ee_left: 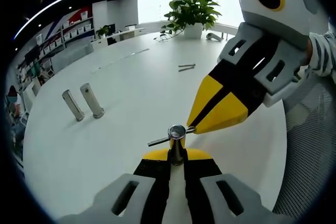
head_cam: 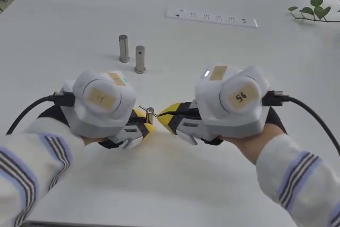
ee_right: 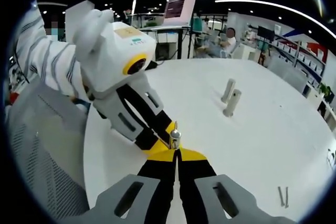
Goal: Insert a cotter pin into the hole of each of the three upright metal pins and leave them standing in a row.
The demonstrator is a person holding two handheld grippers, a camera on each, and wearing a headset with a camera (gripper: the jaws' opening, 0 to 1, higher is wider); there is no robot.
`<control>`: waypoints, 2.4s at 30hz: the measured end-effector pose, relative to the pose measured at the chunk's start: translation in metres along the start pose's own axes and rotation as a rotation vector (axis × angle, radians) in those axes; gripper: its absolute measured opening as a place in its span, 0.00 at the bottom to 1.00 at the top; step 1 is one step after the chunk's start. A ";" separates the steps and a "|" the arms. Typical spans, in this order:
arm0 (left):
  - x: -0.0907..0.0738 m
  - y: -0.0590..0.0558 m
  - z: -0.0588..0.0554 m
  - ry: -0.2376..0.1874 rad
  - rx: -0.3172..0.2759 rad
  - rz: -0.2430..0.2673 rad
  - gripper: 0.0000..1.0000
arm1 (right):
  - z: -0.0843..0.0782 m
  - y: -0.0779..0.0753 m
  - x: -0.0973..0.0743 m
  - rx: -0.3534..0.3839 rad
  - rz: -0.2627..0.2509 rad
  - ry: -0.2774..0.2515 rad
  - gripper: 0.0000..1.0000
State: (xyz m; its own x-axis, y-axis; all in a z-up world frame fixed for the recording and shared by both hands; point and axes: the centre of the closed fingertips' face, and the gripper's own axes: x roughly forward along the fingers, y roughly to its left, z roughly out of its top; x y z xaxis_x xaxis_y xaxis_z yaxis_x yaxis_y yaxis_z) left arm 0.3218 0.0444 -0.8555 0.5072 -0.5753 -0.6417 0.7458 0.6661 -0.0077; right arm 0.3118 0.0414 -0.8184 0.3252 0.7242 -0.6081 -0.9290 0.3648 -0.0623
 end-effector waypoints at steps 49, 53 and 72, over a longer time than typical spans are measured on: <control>-0.003 -0.003 -0.006 0.025 0.053 -0.008 0.08 | 0.004 0.009 0.016 0.115 0.028 -0.050 0.14; -0.003 -0.003 -0.006 0.026 0.063 -0.010 0.08 | 0.005 0.008 0.018 0.117 0.027 -0.052 0.14; -0.020 0.010 -0.016 0.046 0.054 -0.007 0.13 | 0.005 0.006 0.022 0.084 0.054 -0.036 0.11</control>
State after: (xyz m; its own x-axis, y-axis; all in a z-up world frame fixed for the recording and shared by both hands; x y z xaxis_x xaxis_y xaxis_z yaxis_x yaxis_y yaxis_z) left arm 0.3122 0.0703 -0.8544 0.4821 -0.5569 -0.6763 0.7722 0.6348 0.0277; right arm 0.3145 0.0622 -0.8280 0.2823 0.7645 -0.5796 -0.9280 0.3708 0.0372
